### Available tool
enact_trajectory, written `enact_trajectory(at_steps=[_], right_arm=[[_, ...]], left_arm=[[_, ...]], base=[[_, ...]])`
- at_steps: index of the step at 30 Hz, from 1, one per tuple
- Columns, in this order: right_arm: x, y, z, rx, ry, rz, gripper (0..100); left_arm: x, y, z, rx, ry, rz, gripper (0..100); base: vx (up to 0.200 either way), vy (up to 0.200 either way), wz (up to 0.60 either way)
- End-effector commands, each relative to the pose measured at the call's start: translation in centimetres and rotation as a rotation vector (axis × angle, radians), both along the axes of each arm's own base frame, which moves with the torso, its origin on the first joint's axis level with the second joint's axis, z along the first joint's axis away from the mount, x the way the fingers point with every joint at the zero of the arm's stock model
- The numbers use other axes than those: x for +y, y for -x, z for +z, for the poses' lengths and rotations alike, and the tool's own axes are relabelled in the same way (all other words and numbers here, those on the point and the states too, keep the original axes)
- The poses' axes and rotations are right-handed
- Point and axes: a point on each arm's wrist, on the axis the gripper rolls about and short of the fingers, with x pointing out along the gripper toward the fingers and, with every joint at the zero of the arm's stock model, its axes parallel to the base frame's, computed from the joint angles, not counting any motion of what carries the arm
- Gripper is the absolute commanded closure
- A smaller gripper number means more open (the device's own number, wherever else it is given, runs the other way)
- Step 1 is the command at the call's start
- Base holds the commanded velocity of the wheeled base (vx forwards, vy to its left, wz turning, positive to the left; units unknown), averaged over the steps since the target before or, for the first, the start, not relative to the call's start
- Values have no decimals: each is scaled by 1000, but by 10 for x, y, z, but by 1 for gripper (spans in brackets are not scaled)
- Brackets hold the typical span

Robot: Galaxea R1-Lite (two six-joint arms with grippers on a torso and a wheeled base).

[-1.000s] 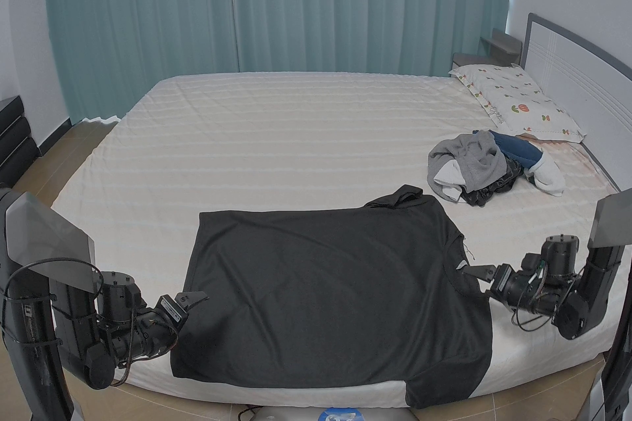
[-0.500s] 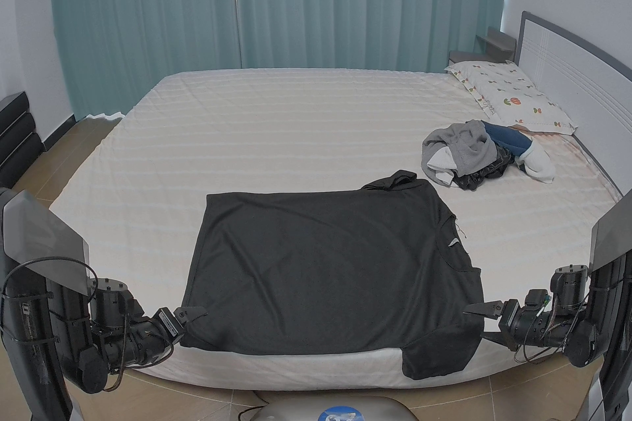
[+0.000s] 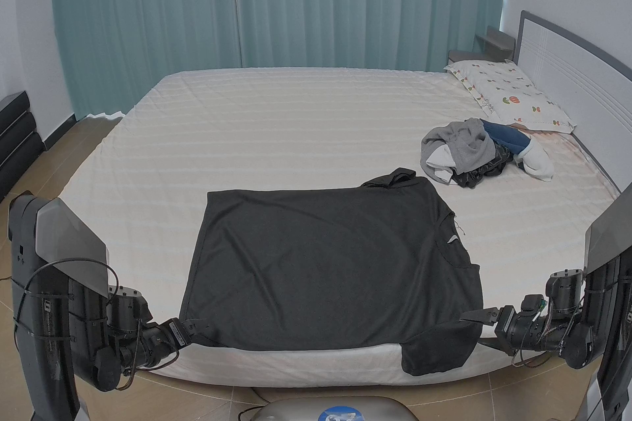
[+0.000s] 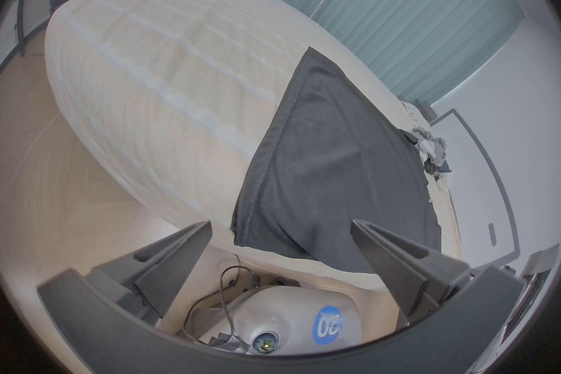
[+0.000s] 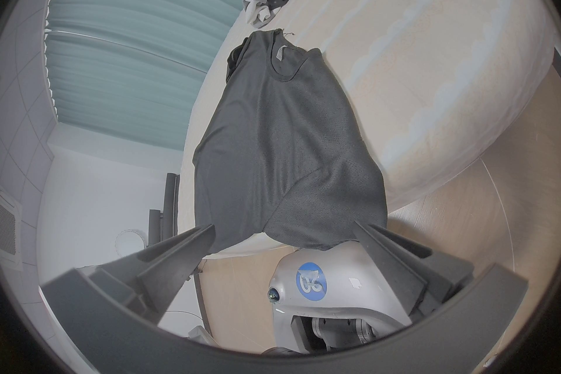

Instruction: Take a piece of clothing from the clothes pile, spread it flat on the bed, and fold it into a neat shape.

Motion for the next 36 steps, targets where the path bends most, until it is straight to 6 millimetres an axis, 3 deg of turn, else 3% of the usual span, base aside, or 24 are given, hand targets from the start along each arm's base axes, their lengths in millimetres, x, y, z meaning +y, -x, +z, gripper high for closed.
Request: enact_trajectory(at_steps=[1,13,27,28,36], right_arm=[[0,2,-2,11,2,5,0],[1,2,-2,11,3,5,0],[1,2,-2,11,3,5,0],[1,2,-2,11,3,5,0],[1,3,-2,11,3,5,0]], left_arm=[[-1,-3,-11,16,-34,-25,0],[-11,-19,-22,-22,-76,-52,0],[-11,-23,-26,-30,-92,-46,0],[-11,-22,-25,-28,-91,-45,100],[-6,-18,-22,-15,-96,56,100]], base=[[0,0,0],[0,0,0],[0,0,0],[0,0,0],[0,0,0]])
